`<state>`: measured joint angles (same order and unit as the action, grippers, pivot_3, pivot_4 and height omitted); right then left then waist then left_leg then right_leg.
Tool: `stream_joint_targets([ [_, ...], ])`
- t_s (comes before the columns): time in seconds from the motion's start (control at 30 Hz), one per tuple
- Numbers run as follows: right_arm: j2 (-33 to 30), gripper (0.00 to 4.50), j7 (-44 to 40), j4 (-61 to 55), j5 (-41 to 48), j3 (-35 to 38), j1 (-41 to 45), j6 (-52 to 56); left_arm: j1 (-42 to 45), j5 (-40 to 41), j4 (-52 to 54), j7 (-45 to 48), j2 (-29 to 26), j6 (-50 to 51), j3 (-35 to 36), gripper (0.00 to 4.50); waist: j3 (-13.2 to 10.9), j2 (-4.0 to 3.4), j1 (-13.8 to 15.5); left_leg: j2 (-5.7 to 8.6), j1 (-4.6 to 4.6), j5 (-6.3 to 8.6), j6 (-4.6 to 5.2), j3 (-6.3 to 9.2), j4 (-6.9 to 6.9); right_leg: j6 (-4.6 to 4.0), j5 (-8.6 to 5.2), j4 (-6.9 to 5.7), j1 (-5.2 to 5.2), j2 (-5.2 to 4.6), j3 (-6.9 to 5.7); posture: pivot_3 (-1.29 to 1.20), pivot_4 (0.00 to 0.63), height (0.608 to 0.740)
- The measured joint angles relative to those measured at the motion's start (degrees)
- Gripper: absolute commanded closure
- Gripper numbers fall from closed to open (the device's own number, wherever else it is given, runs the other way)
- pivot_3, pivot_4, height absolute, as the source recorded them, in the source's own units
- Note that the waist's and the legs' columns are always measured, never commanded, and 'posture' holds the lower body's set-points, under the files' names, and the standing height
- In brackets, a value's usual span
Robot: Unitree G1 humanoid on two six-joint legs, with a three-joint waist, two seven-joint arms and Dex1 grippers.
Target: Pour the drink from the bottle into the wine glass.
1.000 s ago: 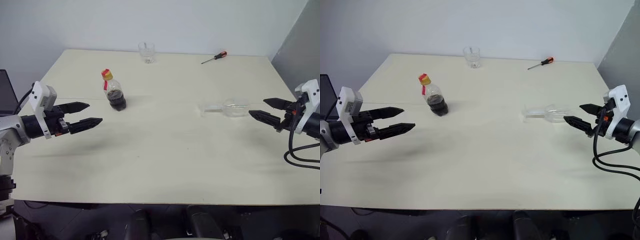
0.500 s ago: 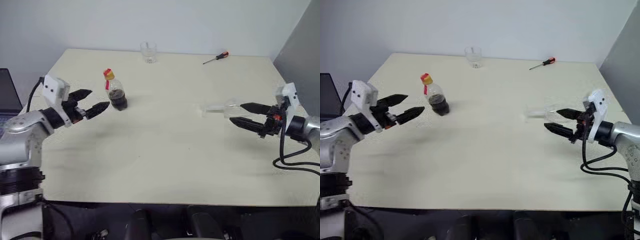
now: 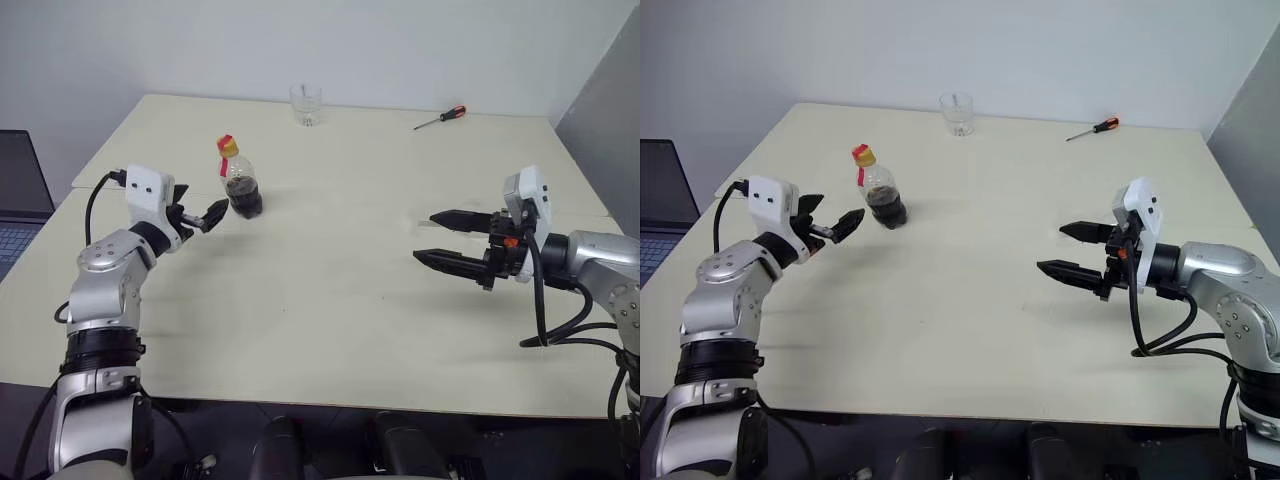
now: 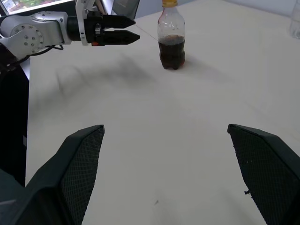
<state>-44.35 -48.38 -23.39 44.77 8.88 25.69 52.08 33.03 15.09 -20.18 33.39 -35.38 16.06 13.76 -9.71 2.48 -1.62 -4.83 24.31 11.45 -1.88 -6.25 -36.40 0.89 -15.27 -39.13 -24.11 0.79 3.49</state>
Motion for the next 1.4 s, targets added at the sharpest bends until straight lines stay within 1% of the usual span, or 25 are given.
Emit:
stream_joint_targets([
  [0.13,1.4,0.0,1.4,-2.7,1.1,-1.8,0.0,0.3,3.0,-1.7,-3.4,-2.6,1.2,-2.8,-0.3,0.09,0.0,0.01,0.0,0.01,0.01,0.0,0.0,0.04,-0.01,0.0,0.01,0.0,0.01,0.01,-0.01,0.0,0.15,0.74],
  [0.27,2.4,0.0,3.2,-3.7,0.9,-4.6,-0.1,0.3,4.6,-2.2,-7.7,-2.7,2.7,-4.5,-0.8,0.09,0.0,0.01,-0.1,0.0,0.04,0.0,0.0,0.04,-0.03,0.01,0.01,-0.01,-0.01,0.02,-0.02,0.0,0.15,0.74],
  [0.37,3.0,0.0,4.6,-3.9,-1.1,-6.3,-0.2,-0.4,5.5,-2.4,-10.0,-1.9,3.2,-5.8,-1.4,0.09,0.0,0.01,-0.1,0.0,0.07,0.0,0.0,0.05,-0.06,0.01,0.01,0.0,-0.02,0.02,-0.06,0.0,0.15,0.74],
  [0.47,5.2,0.0,7.6,-2.9,-3.7,-6.9,0.1,-1.7,7.1,-2.6,-12.2,-1.2,3.6,-7.0,-2.2,0.09,0.0,0.02,-0.1,0.0,0.09,0.0,0.0,0.06,-0.12,0.01,0.01,-0.02,-0.01,0.01,-0.08,0.0,0.15,0.74],
  [0.63,6.4,0.0,8.9,-2.7,-5.2,-7.3,0.3,-2.1,10.1,-3.5,-17.0,-0.4,4.3,-9.6,-3.3,0.09,0.0,0.02,-0.1,-0.01,0.18,0.0,0.0,0.06,-0.25,0.01,0.01,-0.01,-0.02,0.02,-0.11,0.0,0.15,0.74],
  [0.87,7.4,0.0,10.1,-3.2,-5.2,-7.5,0.1,-1.8,15.4,-5.6,-28.1,-1.3,5.0,-15.4,-3.5,0.09,0.0,0.02,-0.1,-0.02,0.35,0.01,0.01,0.19,-0.39,0.03,0.02,-0.01,-0.05,0.01,-0.28,0.0,0.15,0.74],
  [1.17,7.5,0.0,12.2,-5.9,-3.0,-6.8,-1.7,0.0,20.1,-7.6,-40.3,-1.4,6.7,-22.4,-4.4,0.09,0.0,0.02,0.0,-0.01,0.56,0.01,0.01,0.68,-0.49,0.02,0.03,0.0,-0.02,0.0,-0.77,0.0,0.15,0.74],
  [1.4,7.3,0.0,13.7,-8.0,-2.4,-5.5,-2.5,1.3,23.9,-8.8,-48.4,-2.8,7.2,-25.2,-4.3,0.09,0.0,0.02,-0.1,0.01,0.58,0.01,0.01,0.88,-0.48,0.01,0.03,-0.01,0.01,0.01,-0.93,0.0,0.15,0.74],
])
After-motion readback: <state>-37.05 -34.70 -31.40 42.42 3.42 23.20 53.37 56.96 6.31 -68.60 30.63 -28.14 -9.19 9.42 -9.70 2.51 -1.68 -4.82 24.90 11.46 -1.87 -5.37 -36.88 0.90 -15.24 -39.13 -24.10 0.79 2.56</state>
